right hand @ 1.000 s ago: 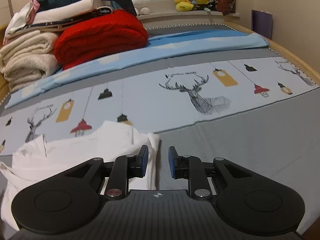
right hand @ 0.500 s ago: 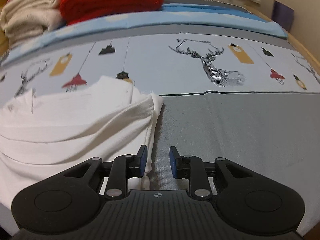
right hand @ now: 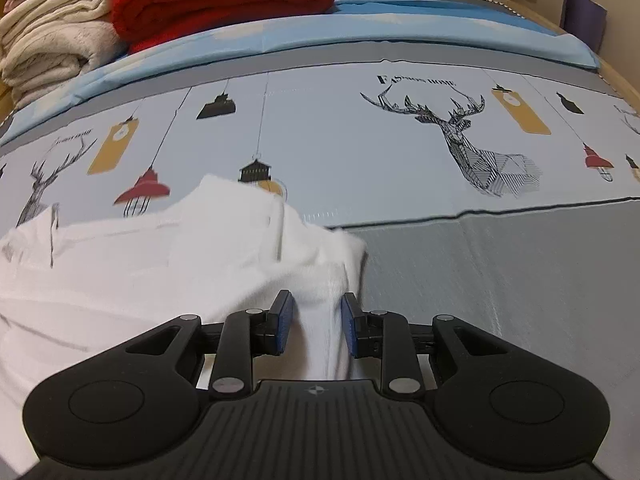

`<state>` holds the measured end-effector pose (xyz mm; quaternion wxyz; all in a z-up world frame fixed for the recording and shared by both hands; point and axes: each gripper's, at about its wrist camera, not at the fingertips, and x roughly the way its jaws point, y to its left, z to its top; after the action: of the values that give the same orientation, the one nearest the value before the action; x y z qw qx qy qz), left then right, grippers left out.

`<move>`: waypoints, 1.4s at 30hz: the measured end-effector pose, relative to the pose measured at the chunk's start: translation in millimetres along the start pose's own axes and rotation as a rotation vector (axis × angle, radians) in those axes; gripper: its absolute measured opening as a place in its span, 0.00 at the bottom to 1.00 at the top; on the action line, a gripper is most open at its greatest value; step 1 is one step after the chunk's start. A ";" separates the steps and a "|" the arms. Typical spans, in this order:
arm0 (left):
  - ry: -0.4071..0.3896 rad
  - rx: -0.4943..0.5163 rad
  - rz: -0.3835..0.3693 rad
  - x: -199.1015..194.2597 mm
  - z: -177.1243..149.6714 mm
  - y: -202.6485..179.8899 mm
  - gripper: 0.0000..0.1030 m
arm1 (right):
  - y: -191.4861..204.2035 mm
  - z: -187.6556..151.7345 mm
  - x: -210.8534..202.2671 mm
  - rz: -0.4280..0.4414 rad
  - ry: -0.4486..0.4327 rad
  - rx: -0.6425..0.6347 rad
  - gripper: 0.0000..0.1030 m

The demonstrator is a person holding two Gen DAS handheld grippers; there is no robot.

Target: Fold small clothes

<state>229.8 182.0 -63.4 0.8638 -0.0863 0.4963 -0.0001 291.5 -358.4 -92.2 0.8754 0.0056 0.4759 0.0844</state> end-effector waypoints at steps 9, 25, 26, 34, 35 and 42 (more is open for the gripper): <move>-0.207 -0.072 -0.002 -20.0 33.7 14.1 0.06 | -1.9 21.0 -27.2 0.019 -0.214 0.094 0.05; 0.101 -0.173 0.004 17.8 19.6 19.4 0.40 | 12.4 23.0 18.7 -0.078 0.019 0.060 0.34; 0.142 -0.157 0.006 20.9 12.7 15.7 0.40 | 10.5 19.9 17.1 -0.080 0.034 0.060 0.34; 0.192 0.049 0.152 13.6 -33.9 -18.8 0.43 | 0.9 -5.8 1.7 -0.049 0.135 0.077 0.36; 0.199 0.079 0.173 12.3 -39.1 -23.0 0.43 | 6.4 -11.1 -1.5 -0.075 0.135 0.049 0.36; 0.124 0.152 0.202 -54.9 -55.4 -39.0 0.47 | 37.1 -20.4 -80.4 -0.089 -0.066 -0.070 0.35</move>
<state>157.8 140.1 -37.9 0.8313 0.0298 0.5534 0.0439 226.3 -335.6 -33.1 0.8931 -0.0433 0.4434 0.0619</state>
